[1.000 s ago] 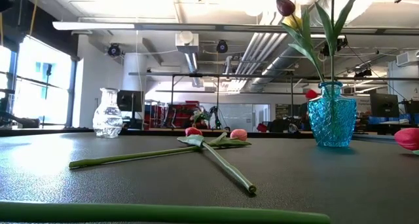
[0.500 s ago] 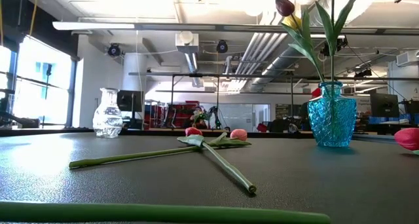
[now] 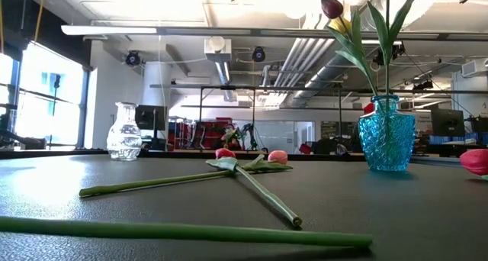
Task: Sort flowers into vase by color
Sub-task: Put the dark red flower into the blue vase
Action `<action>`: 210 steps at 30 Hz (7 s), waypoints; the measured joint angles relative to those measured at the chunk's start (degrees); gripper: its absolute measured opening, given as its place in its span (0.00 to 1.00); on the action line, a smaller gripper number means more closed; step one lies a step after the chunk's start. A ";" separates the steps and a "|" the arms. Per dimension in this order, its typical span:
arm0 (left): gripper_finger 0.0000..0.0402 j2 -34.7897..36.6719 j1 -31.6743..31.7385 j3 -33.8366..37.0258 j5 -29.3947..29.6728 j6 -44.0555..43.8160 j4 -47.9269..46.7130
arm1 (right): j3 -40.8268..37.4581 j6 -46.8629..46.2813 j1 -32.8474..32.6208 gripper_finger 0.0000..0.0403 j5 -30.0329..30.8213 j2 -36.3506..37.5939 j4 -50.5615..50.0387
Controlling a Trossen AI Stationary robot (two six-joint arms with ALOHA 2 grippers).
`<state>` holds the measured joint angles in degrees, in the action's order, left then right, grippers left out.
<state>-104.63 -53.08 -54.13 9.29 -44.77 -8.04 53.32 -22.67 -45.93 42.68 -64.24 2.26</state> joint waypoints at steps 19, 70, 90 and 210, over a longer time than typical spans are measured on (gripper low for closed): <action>0.01 7.38 6.95 0.00 5.07 1.33 -1.34 | 0.07 -4.32 2.72 0.66 -5.58 -7.41 -1.16; 0.00 10.05 26.94 -0.13 -1.04 -8.45 18.15 | 20.59 48.27 8.45 0.31 14.17 -47.09 -8.46; 0.00 10.00 27.94 -0.07 3.33 -10.76 18.09 | 20.59 51.12 8.46 0.04 17.32 -47.07 -9.28; 0.44 15.29 58.47 -0.09 12.27 68.91 16.92 | -32.39 56.05 31.76 0.00 4.94 32.76 46.69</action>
<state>-89.34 5.39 -54.22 21.56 24.14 8.88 20.93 33.37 -14.17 47.62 -31.47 48.95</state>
